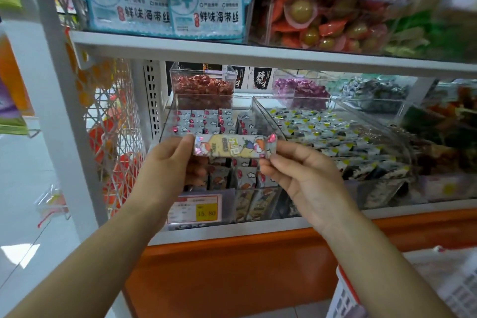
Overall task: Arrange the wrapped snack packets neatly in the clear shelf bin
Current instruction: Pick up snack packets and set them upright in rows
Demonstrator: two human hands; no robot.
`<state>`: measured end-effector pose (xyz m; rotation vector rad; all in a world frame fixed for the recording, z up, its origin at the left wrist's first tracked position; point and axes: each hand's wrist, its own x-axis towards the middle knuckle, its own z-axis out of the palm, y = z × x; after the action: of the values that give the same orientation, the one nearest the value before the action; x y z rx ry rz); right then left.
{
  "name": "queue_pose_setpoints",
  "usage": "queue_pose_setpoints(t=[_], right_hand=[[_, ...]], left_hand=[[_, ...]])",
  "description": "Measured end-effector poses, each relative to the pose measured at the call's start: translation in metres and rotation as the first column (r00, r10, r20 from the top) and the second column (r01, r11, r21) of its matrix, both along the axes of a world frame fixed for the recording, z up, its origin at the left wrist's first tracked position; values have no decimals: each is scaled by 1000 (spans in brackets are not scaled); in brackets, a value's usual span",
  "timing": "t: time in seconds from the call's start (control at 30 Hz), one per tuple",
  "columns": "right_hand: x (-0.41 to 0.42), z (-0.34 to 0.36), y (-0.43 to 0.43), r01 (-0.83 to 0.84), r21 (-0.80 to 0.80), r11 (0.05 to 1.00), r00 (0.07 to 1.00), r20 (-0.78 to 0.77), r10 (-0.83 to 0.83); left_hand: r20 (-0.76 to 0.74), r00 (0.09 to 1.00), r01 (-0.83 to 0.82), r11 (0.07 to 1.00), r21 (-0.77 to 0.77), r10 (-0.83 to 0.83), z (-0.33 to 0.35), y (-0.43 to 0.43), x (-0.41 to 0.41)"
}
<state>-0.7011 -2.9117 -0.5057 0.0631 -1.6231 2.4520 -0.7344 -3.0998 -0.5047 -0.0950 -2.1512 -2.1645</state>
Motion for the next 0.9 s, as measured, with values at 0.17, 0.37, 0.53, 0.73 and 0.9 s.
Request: queue_pose_setpoints(t=[0.17, 0.37, 0.53, 0.73, 0.9], right_hand=[[-6, -1, 2, 33, -29, 999, 999, 29, -32], [-6, 1, 6, 97, -48, 994, 995, -34, -99], [-7, 4, 12, 125, 2, 992, 991, -54, -124], [-9, -2, 9, 152, 155, 976, 983, -125, -134], [-13, -7, 6, 177, 327, 928, 979, -154, -132]], left_hand=[[-121, 991, -71, 995, -73, 62, 2, 1, 0], [-173, 984, 46, 998, -35, -52, 4, 10, 3], [-159, 961, 241, 967, 78, -227, 5, 10, 5], [-46, 956, 293, 944, 152, -290, 2, 12, 5], [-108, 979, 172, 985, 5, -170, 3, 12, 4]])
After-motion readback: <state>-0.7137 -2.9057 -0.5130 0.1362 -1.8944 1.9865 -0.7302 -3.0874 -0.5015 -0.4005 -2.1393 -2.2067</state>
